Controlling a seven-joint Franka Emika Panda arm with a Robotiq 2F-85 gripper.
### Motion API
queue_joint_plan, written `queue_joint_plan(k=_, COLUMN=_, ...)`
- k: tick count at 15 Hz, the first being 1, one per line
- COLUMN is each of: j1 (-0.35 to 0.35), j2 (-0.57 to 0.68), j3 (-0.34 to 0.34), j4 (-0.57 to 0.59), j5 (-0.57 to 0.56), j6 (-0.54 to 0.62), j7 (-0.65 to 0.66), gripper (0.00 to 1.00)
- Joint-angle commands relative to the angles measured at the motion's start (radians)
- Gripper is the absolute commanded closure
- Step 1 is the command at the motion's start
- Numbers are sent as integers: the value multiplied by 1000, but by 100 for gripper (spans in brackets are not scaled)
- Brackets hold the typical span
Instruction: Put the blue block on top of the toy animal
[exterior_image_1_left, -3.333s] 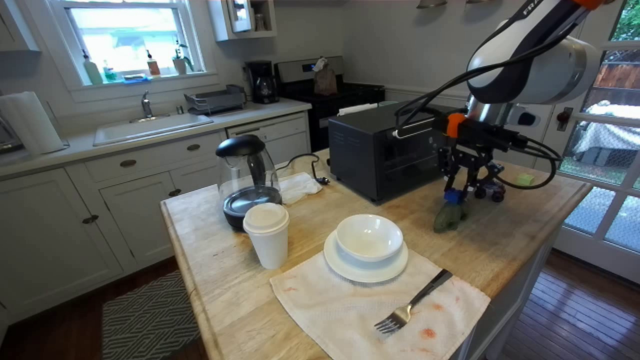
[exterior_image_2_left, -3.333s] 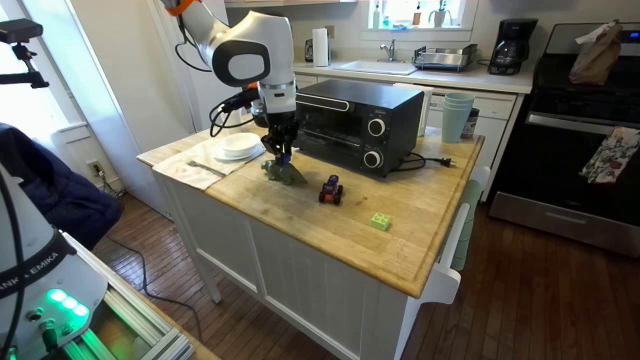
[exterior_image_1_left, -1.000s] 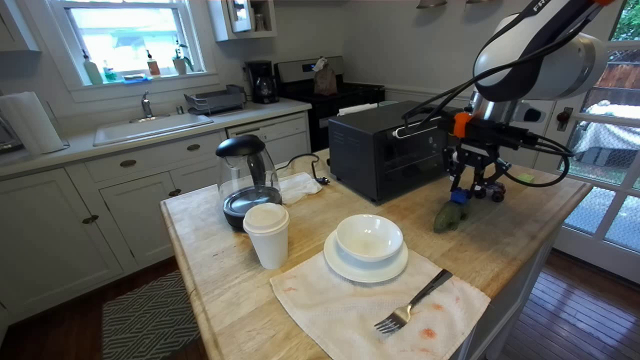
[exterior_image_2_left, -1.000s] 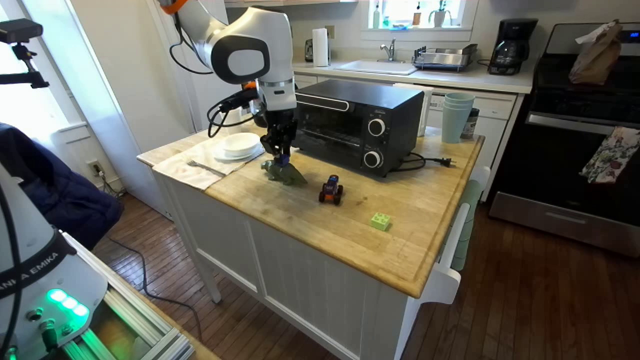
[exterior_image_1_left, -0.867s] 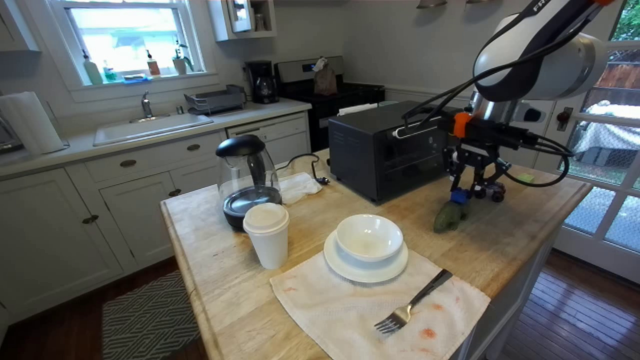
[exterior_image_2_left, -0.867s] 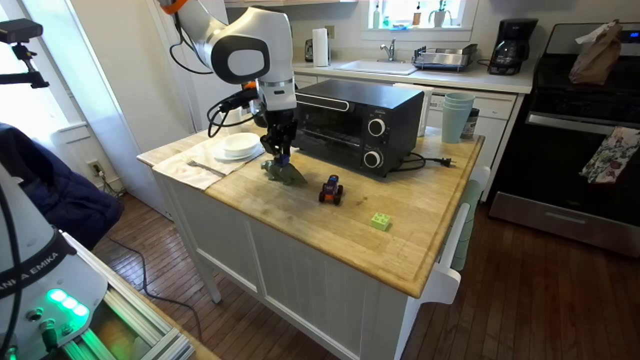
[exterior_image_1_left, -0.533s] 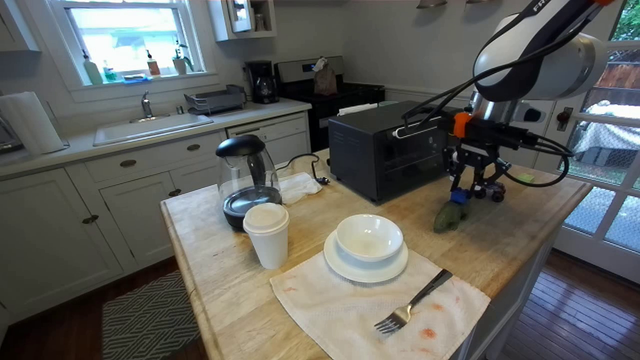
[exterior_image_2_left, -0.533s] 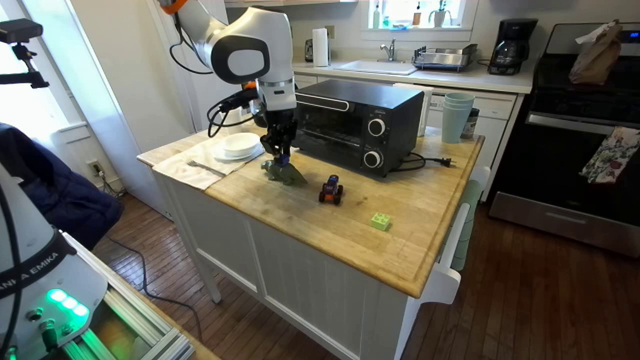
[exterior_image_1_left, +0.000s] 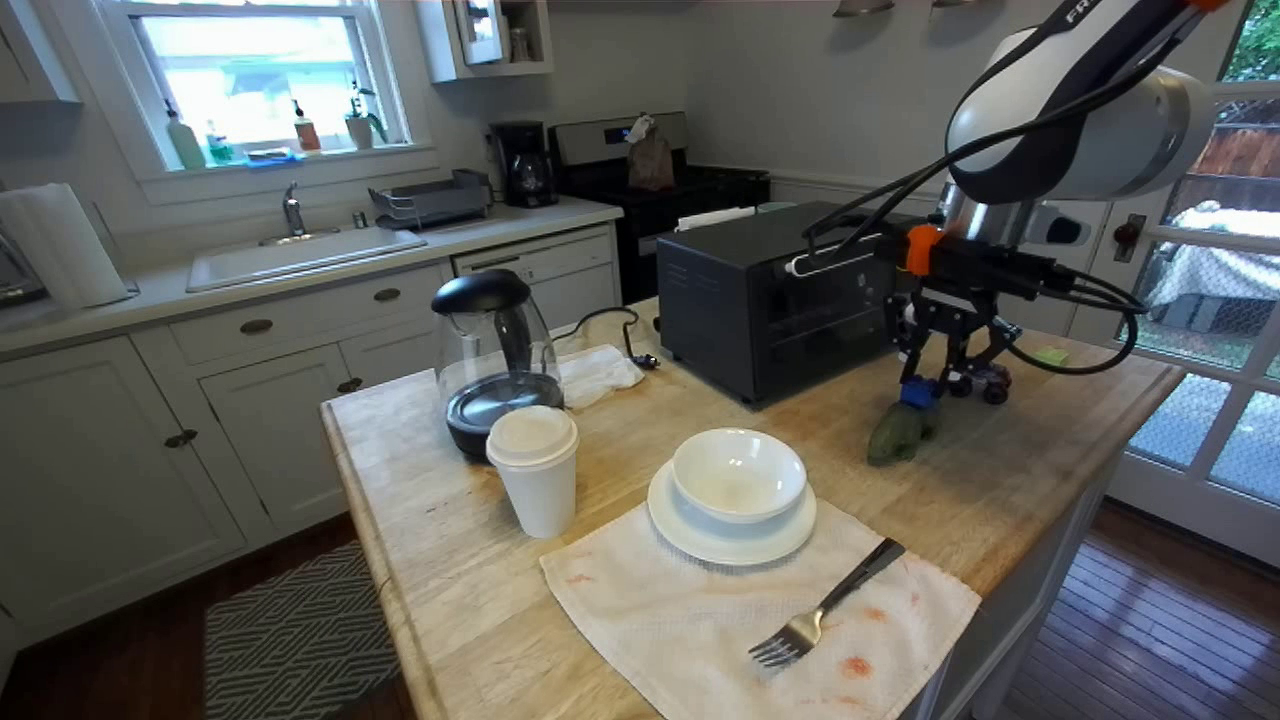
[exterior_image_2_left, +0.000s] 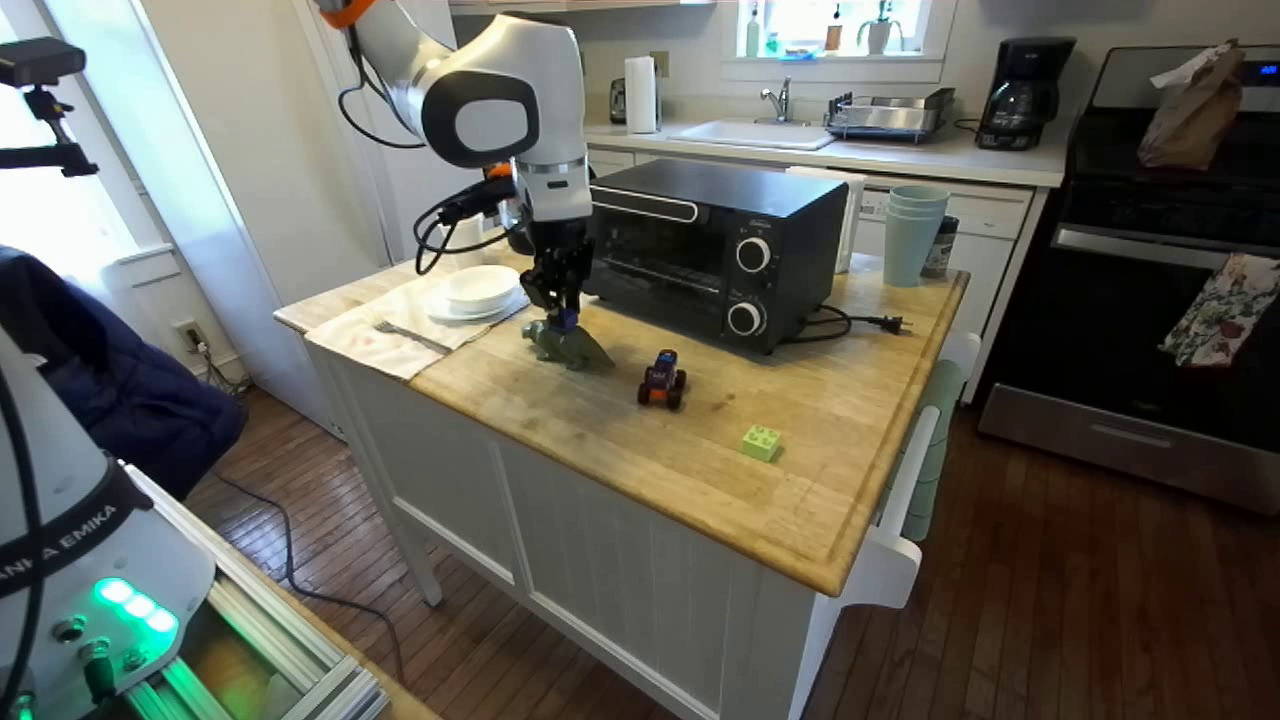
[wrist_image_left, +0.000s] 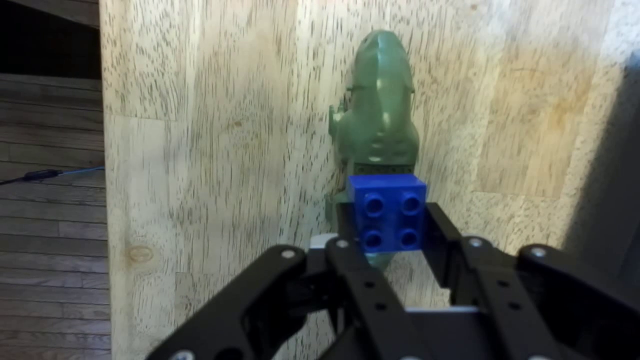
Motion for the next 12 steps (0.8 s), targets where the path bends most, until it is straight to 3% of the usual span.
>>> queue_joint_plan(k=1, j1=1, j2=6, j3=6, j4=1, j5=5, j6=8, j7=15, gripper=89)
queue_joint_plan(k=12, j1=1, j2=12, j3=12, j4=3, j5=15, j6=7, j7=13, gripper=89)
